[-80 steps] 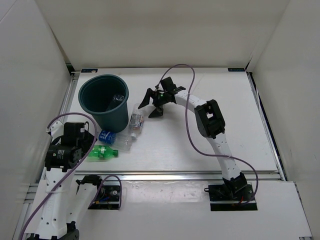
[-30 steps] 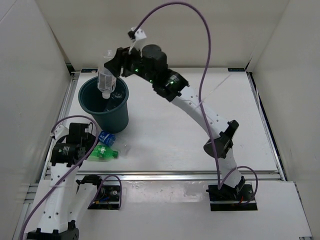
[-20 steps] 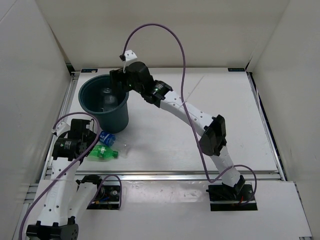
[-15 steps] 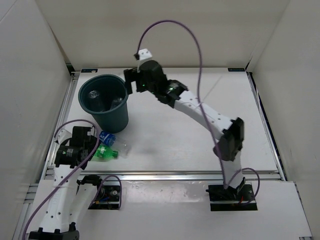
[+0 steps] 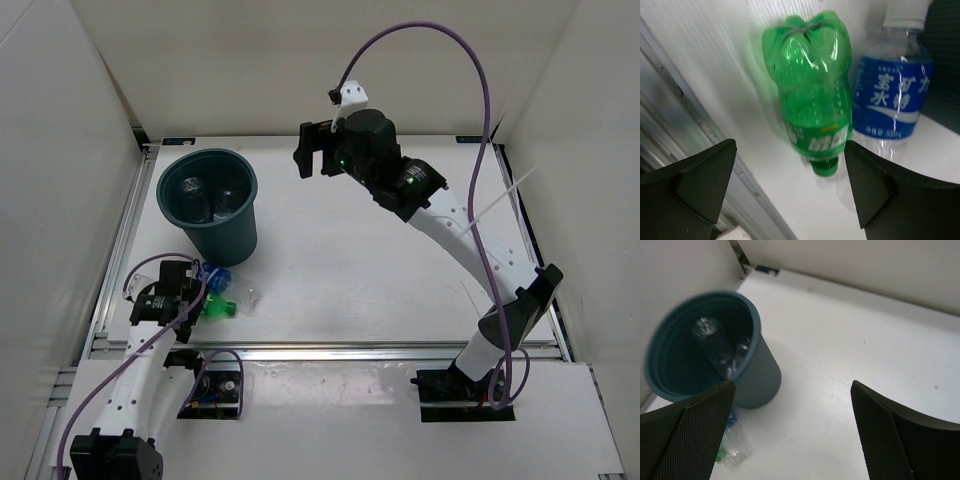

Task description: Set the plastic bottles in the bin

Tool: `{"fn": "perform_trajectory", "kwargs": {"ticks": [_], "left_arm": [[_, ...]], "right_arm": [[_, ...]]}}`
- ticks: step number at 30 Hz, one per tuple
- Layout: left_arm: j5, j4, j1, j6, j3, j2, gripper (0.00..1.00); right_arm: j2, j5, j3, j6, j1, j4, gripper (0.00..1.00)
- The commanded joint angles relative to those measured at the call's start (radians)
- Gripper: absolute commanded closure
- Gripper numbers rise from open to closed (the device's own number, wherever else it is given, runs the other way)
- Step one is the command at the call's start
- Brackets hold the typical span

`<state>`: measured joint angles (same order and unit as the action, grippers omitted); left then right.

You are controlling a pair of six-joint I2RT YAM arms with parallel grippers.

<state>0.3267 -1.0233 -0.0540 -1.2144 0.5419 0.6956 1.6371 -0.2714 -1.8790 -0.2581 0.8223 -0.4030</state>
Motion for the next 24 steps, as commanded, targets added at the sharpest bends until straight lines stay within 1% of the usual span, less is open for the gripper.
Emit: {"fn": "perform_trajectory", "kwargs": {"ticks": [1,2,4,5,7,8,9,10,12,14,15,16,17,18,19,20,21,22,24], "left_arm": [[-0.014,0.132,0.080,0.042,-0.039,0.024,0.00],[-0.040,0.181,0.098,0.053,-0.068,0.024,0.00],[-0.051,0.193,0.149,0.053,-0.089,0.033,0.00],[-0.073,0.212,0.164,0.071,-0.102,0.048,0.00],[-0.074,0.238,0.189,0.098,-0.132,0.061,0.00],[-0.086,0.256,0.212,0.107,-0.141,0.071,0.04],[-0.095,0.267,0.212,0.107,-0.152,0.082,0.23],[-0.104,0.267,0.227,0.107,-0.152,0.082,0.36],[-0.113,0.258,0.237,0.107,-0.131,0.082,0.55],[-0.114,0.195,0.246,0.088,-0.096,0.082,0.55],[-0.104,0.166,0.246,0.076,-0.050,0.070,0.53],[-0.089,0.131,0.246,0.076,-0.022,0.070,0.53],[-0.077,0.050,0.246,0.066,0.013,0.039,0.53],[-0.048,0.002,0.246,0.055,0.095,0.025,0.53],[-0.031,-0.050,0.246,0.044,0.145,0.012,0.53],[0.000,-0.146,0.246,0.020,0.198,-0.014,0.53],[0.014,-0.147,0.246,0.006,0.255,-0.025,0.53],[0.014,-0.217,0.246,-0.003,0.370,-0.025,0.53],[0.029,-0.251,0.246,0.009,0.484,-0.038,0.51]], "right_arm": [[-0.022,0.014,0.032,0.017,-0.037,-0.026,0.00],[-0.034,0.026,0.046,0.017,-0.037,-0.026,0.00],[-0.046,0.026,0.060,0.017,-0.064,-0.036,0.00],[-0.057,0.038,0.073,0.017,-0.064,-0.036,0.00],[-0.068,0.049,0.086,0.017,-0.084,-0.036,0.00],[-0.077,0.049,0.098,0.017,-0.084,-0.045,0.00],[-0.077,0.060,0.098,0.017,-0.094,-0.045,0.00],[-0.077,0.060,0.112,0.017,-0.094,-0.045,0.00],[-0.086,0.072,0.121,0.005,-0.117,-0.045,0.00],[-0.086,0.096,0.130,-0.009,-0.126,-0.054,0.00],[-0.086,0.097,0.130,-0.019,-0.126,-0.054,0.00],[-0.086,0.097,0.141,-0.029,-0.126,-0.054,0.00],[-0.086,0.097,0.141,-0.029,-0.135,-0.054,0.00],[-0.086,0.107,0.141,-0.029,-0.135,-0.054,0.00],[-0.086,0.107,0.150,-0.039,-0.135,-0.054,0.00],[-0.086,0.107,0.150,-0.049,-0.135,-0.063,0.00],[-0.086,0.116,0.150,-0.049,-0.135,-0.063,0.00],[-0.086,0.116,0.159,-0.059,-0.135,-0.063,0.00],[-0.077,0.116,0.159,-0.070,-0.135,-0.074,0.00]]}}
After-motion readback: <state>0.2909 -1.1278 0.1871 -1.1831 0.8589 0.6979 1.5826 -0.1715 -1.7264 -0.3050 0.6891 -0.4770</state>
